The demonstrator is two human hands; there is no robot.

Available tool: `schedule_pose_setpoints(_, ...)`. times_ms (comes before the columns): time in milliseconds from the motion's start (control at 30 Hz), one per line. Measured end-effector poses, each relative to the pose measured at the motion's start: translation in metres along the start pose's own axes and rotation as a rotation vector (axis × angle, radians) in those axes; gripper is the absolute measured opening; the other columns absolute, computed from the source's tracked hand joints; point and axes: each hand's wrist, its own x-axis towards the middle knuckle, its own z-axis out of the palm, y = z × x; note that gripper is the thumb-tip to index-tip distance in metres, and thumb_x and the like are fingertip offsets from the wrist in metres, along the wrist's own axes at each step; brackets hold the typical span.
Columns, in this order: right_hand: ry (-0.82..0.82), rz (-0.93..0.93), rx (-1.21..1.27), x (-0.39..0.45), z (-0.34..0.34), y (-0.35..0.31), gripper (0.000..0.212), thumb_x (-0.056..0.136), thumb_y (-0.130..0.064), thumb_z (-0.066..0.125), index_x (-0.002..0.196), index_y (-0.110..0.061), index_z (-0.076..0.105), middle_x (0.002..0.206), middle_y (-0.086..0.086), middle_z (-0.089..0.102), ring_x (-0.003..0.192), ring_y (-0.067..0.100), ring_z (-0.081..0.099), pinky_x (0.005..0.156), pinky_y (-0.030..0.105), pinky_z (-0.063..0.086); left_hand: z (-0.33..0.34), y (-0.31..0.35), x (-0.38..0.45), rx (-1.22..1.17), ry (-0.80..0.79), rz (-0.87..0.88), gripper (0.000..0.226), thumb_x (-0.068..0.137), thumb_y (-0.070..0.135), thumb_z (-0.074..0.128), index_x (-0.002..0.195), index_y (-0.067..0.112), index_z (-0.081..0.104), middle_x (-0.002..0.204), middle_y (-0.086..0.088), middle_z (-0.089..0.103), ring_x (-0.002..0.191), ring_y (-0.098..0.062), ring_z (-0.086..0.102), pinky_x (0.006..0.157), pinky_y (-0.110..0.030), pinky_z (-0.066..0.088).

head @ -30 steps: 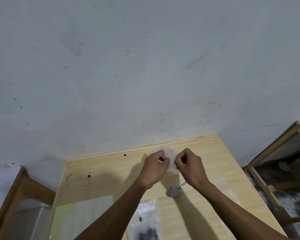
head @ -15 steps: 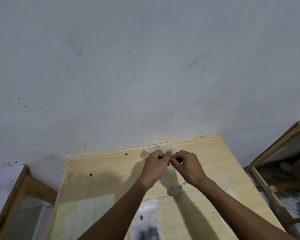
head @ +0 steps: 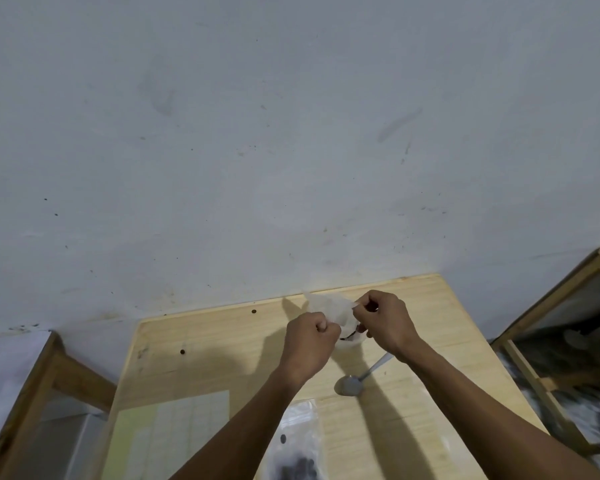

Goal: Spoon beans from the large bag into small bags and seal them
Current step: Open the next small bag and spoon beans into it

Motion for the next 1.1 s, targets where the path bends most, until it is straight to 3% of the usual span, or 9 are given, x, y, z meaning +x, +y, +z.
schedule_pose_setpoints(67, -0.027, -0.043, -0.006, -0.001, -0.001, 0.001, 0.018, 0.087, -0.005, 0.055, 0.096, -0.013, 0.069, 0.083, 0.006, 0.069, 0.056, 0.014, 0.068, 0.052, 0.021, 0.051, -0.003, 0.001, 0.000, 0.059, 0.055, 0.022, 0.023, 0.079, 0.016, 0.062, 0.070, 0.018, 0.042, 0.076, 0.002, 0.045, 0.064, -0.010, 0.041, 0.060, -0.026, 0.033)
schedule_pose_setpoints(133, -0.061, -0.069, 0.024, -0.002, -0.002, 0.003, 0.031, 0.087, -0.003, 0.052, 0.105, -0.020, 0.070, 0.093, 0.003, 0.069, 0.058, 0.018, 0.070, 0.057, 0.026, 0.057, -0.008, 0.001, -0.001, 0.106, 0.078, 0.110, 0.028, 0.079, 0.018, 0.065, 0.101, 0.023, 0.049, 0.113, 0.004, 0.045, 0.096, -0.008, 0.050, 0.077, -0.022, 0.040)
schedule_pose_setpoints(200, -0.104, -0.084, 0.073, -0.002, -0.003, 0.003, 0.036, 0.086, 0.001, 0.050, 0.104, -0.020, 0.073, 0.099, 0.001, 0.071, 0.060, 0.022, 0.069, 0.064, 0.035, 0.061, -0.014, -0.006, -0.001, 0.175, 0.029, 0.271, 0.056, 0.080, 0.017, 0.062, 0.130, 0.032, 0.041, 0.146, 0.011, 0.027, 0.131, -0.001, 0.034, 0.098, -0.016, 0.033)
schedule_pose_setpoints(267, -0.156, -0.079, 0.122, -0.003, -0.003, 0.002, 0.038, 0.086, 0.005, 0.047, 0.101, -0.015, 0.075, 0.100, 0.004, 0.073, 0.067, 0.027, 0.070, 0.069, 0.042, 0.062, -0.020, -0.009, -0.001, 0.238, -0.065, 0.352, 0.061, 0.084, 0.018, 0.056, 0.139, 0.037, 0.039, 0.158, 0.018, 0.016, 0.144, 0.002, 0.016, 0.110, -0.018, 0.025)
schedule_pose_setpoints(533, -0.200, 0.076, 0.374, -0.002, -0.001, 0.002, 0.024, 0.091, 0.005, 0.053, 0.095, -0.004, 0.075, 0.096, 0.022, 0.072, 0.066, 0.035, 0.062, 0.074, 0.050, 0.061, -0.040, -0.019, 0.006, 0.350, -0.186, 0.263, 0.057, 0.098, 0.042, 0.049, 0.151, 0.035, 0.031, 0.158, 0.019, 0.029, 0.150, -0.005, 0.016, 0.122, -0.031, 0.018)
schedule_pose_setpoints(633, -0.159, 0.138, 0.436, -0.001, 0.003, 0.000, 0.025, 0.092, 0.007, 0.052, 0.090, -0.002, 0.075, 0.092, 0.022, 0.071, 0.064, 0.034, 0.063, 0.074, 0.048, 0.061, -0.037, -0.018, 0.002, 0.442, -0.179, 0.307, 0.072, 0.092, 0.064, 0.045, 0.153, 0.034, 0.025, 0.159, 0.021, 0.024, 0.151, -0.004, 0.005, 0.122, -0.042, 0.018)
schedule_pose_setpoints(700, -0.133, 0.178, 0.461, -0.001, 0.006, -0.002, 0.026, 0.091, 0.008, 0.051, 0.089, -0.002, 0.075, 0.090, 0.020, 0.071, 0.063, 0.033, 0.066, 0.076, 0.048, 0.059, -0.033, -0.018, 0.000, 0.504, -0.155, 0.337, 0.089, 0.082, 0.075, 0.051, 0.154, 0.032, 0.023, 0.159, 0.020, 0.024, 0.151, -0.005, 0.007, 0.122, -0.036, 0.017)
schedule_pose_setpoints(900, -0.201, 0.236, 0.549, -0.002, 0.005, -0.003, 0.021, 0.090, 0.008, 0.056, 0.096, 0.001, 0.075, 0.091, 0.016, 0.068, 0.066, 0.031, 0.064, 0.078, 0.043, 0.061, -0.029, -0.022, 0.000, 0.329, 0.081, 0.400, 0.070, 0.080, 0.064, 0.066, 0.137, 0.028, 0.046, 0.133, 0.016, 0.057, 0.120, -0.006, 0.054, 0.104, -0.035, 0.043)
schedule_pose_setpoints(1100, -0.419, 0.266, 0.710, -0.002, -0.005, 0.010, 0.022, 0.092, -0.010, 0.065, 0.108, 0.002, 0.072, 0.098, 0.017, 0.071, 0.086, 0.029, 0.071, 0.078, 0.031, 0.061, -0.034, -0.030, 0.004, 0.190, 0.084, 0.417, 0.058, 0.078, 0.051, 0.076, 0.130, 0.032, 0.059, 0.124, 0.023, 0.054, 0.115, 0.001, 0.053, 0.100, -0.032, 0.048)
